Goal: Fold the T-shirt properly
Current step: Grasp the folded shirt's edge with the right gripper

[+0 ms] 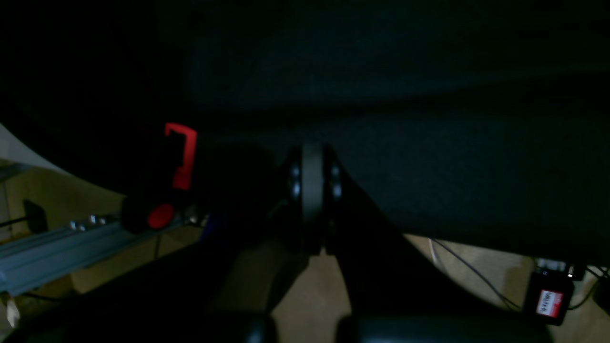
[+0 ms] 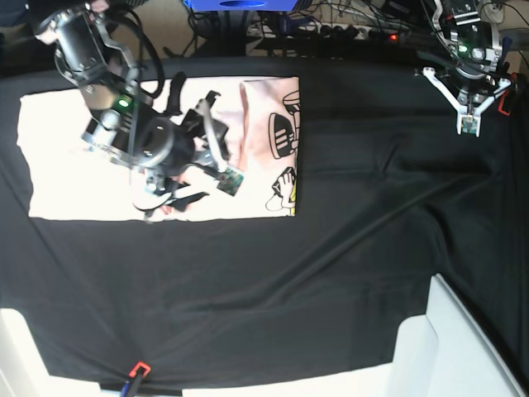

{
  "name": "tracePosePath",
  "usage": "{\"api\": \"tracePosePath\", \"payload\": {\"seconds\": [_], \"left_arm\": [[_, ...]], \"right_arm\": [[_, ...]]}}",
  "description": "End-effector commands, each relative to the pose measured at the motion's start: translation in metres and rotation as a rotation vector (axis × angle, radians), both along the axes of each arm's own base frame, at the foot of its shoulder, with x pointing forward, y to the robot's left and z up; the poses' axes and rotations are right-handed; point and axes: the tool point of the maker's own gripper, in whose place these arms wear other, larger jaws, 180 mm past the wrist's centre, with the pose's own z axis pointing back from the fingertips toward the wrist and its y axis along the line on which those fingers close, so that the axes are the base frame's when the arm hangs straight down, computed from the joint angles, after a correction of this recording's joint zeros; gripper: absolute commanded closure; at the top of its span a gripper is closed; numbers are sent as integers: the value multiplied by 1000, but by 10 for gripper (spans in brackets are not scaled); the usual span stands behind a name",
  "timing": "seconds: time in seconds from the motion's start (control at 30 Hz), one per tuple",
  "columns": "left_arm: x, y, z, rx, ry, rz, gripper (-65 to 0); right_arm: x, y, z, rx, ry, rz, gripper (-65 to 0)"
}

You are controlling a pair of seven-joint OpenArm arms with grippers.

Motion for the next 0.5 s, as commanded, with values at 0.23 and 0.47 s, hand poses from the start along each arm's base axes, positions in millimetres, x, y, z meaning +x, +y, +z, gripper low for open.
{"api": "tracePosePath", "payload": {"seconds": [0.23,0.47], "left_arm": [[4,4,8,20,-29,4,-2],[1,5,8,22,-23,4,-2]], "right_arm": [[9,8,-34,-43,82,26,-340],[14,12,-48,-20,104,31,-340]]}}
